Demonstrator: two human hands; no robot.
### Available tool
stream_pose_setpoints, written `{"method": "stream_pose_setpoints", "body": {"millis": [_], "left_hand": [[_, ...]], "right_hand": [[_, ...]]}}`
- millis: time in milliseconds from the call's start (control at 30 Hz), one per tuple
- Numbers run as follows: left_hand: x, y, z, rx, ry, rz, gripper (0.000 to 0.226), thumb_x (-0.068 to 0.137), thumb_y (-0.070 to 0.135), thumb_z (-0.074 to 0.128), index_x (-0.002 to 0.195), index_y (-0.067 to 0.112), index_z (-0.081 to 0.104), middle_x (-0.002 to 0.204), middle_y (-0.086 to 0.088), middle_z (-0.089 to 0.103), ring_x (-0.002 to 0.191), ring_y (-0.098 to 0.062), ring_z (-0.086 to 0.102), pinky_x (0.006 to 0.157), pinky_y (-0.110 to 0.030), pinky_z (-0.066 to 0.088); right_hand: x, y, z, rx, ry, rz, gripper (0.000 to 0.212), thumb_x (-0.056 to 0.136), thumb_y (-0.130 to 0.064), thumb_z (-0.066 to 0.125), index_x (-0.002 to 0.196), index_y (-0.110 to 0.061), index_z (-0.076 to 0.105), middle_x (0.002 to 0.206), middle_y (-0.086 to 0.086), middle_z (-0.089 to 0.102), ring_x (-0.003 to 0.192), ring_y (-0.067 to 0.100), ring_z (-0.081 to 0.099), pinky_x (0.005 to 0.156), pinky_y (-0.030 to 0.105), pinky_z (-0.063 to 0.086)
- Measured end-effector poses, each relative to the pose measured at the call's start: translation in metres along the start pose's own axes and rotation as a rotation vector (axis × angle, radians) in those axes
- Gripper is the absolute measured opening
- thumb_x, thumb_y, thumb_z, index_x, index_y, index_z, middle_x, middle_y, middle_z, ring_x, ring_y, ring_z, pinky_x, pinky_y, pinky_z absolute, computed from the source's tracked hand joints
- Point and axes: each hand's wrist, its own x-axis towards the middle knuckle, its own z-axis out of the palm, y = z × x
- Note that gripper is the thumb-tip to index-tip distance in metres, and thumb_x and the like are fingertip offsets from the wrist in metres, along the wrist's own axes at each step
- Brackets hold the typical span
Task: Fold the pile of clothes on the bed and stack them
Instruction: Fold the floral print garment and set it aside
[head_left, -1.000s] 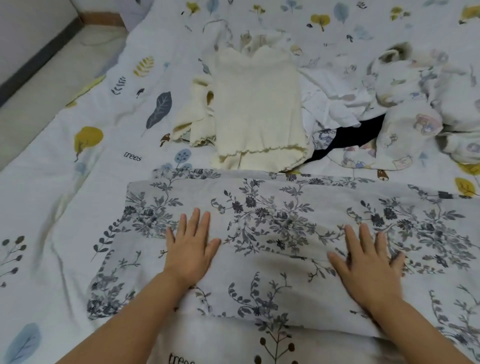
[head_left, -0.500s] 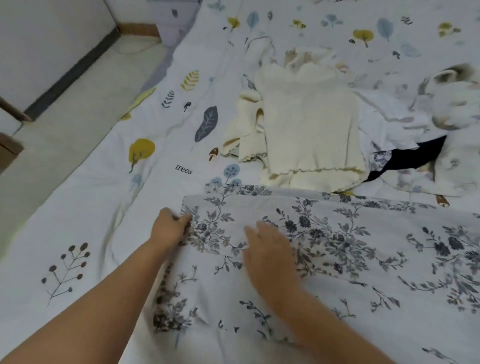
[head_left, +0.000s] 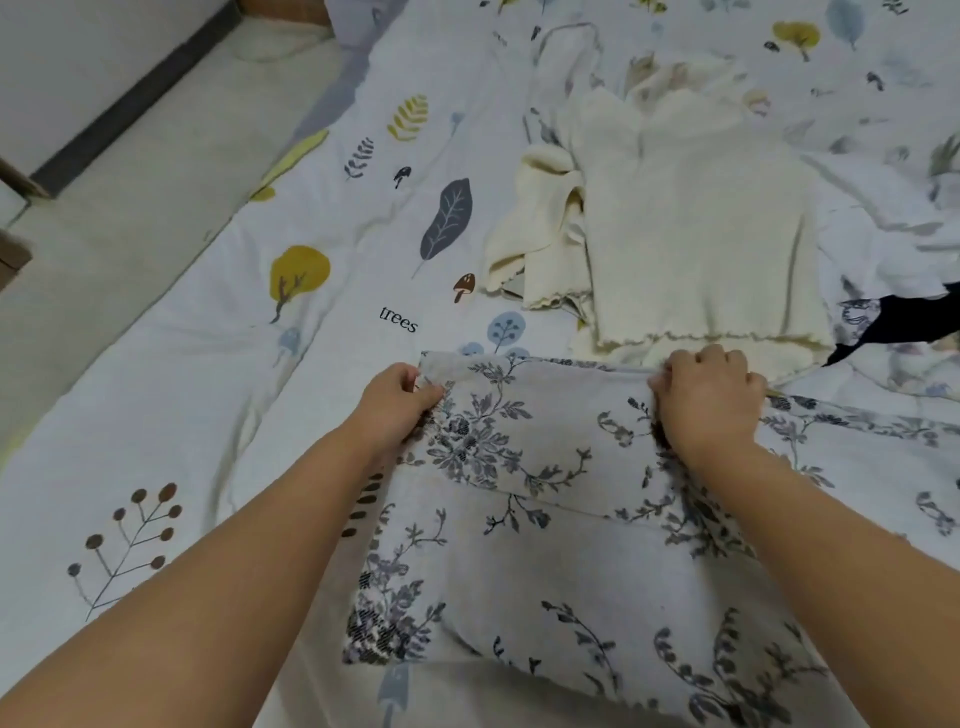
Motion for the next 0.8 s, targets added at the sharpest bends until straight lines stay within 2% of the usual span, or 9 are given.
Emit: {"method": "stream_pose_setpoints", "body": {"millis": [100,200,233,300,367,467,567,700,800], "left_hand": [[0.009,0.006,-0.002,0.078,-0.043,-0.007,0.017,0.087,0.010,0.062,0.091,0.007,0.046,0.080,-0.009,0.052,0.064,-0.019,0.049,0.053,-0.024,0.045],[0.015,0.011,-0.007,-0.098,-0.194,-0.109,0.042,0.081,0.009,0.069,0.117,0.004,0.048,0.106,-0.016,0.063,0.086,-0.025,0.064,0.074,-0.034,0.054],[0.016,0.013,-0.008,-0.108,-0.220,-0.131,0.048,0.079,0.010,0.072,0.121,0.004,0.048,0.109,-0.016,0.064,0.091,-0.026,0.066,0.076,-0.035,0.055],[0.017,0.015,-0.006,-0.110,-0.223,-0.146,0.047,0.078,0.007,0.072,0.120,0.000,0.052,0.102,-0.015,0.067,0.084,-0.024,0.067,0.064,-0.027,0.057],[0.015,0.019,-0.003,-0.101,-0.202,-0.162,0.042,0.079,0.005,0.071,0.116,-0.004,0.054,0.093,-0.013,0.067,0.074,-0.020,0.066,0.053,-0.023,0.054],[0.013,0.022,0.000,-0.053,-0.171,-0.167,0.044,0.078,0.008,0.072,0.114,-0.007,0.051,0.088,-0.013,0.063,0.069,-0.018,0.062,0.045,-0.021,0.050],[0.011,0.024,-0.002,-0.021,-0.157,-0.167,0.034,0.081,0.008,0.070,0.106,-0.005,0.051,0.079,-0.010,0.059,0.060,-0.016,0.058,0.038,-0.015,0.044],[0.009,0.026,-0.006,0.020,-0.169,-0.142,0.014,0.081,0.008,0.069,0.084,0.006,0.056,0.068,-0.007,0.060,0.041,-0.008,0.060,0.038,-0.016,0.044],[0.002,0.031,-0.007,0.014,-0.169,-0.135,0.014,0.083,0.005,0.067,0.077,0.010,0.055,0.048,0.002,0.061,0.035,-0.004,0.056,0.036,-0.014,0.041]], "right_hand": [[-0.021,-0.028,-0.005,0.152,0.124,0.018,0.024,0.086,-0.013,0.055,0.108,-0.002,0.057,0.105,0.023,0.054,0.098,0.036,0.048,0.082,0.045,0.037],[-0.085,-0.068,-0.019,0.384,0.209,-0.180,0.032,0.078,-0.017,0.059,0.108,-0.007,0.057,0.098,0.015,0.057,0.087,0.030,0.052,0.075,0.043,0.046],[-0.112,-0.082,-0.024,0.470,0.181,-0.281,0.033,0.078,-0.025,0.055,0.107,-0.011,0.055,0.096,0.011,0.056,0.085,0.027,0.053,0.073,0.040,0.049],[-0.163,-0.105,-0.030,0.537,0.039,-0.464,0.045,0.071,-0.045,0.053,0.106,-0.019,0.051,0.094,0.003,0.056,0.082,0.019,0.055,0.071,0.032,0.052],[-0.200,-0.124,-0.023,0.438,-0.168,-0.523,0.076,0.047,-0.064,0.064,0.109,-0.024,0.051,0.094,0.000,0.060,0.080,0.015,0.059,0.068,0.029,0.053],[-0.225,-0.143,-0.003,0.235,-0.322,-0.483,0.107,0.021,-0.050,0.084,0.118,-0.019,0.051,0.100,0.011,0.064,0.089,0.028,0.062,0.073,0.041,0.054],[-0.223,-0.149,0.013,0.171,-0.321,-0.427,0.090,0.034,-0.037,0.085,0.115,-0.017,0.052,0.097,0.017,0.063,0.089,0.033,0.058,0.072,0.043,0.054],[-0.216,-0.151,0.010,0.263,-0.332,-0.473,0.031,0.074,-0.023,0.050,0.104,-0.016,0.054,0.083,0.013,0.067,0.075,0.028,0.065,0.063,0.036,0.055],[-0.204,-0.139,-0.006,0.376,-0.322,-0.476,0.032,0.058,-0.022,0.076,0.088,-0.021,0.066,0.075,0.003,0.065,0.068,0.019,0.063,0.055,0.025,0.051]]}}
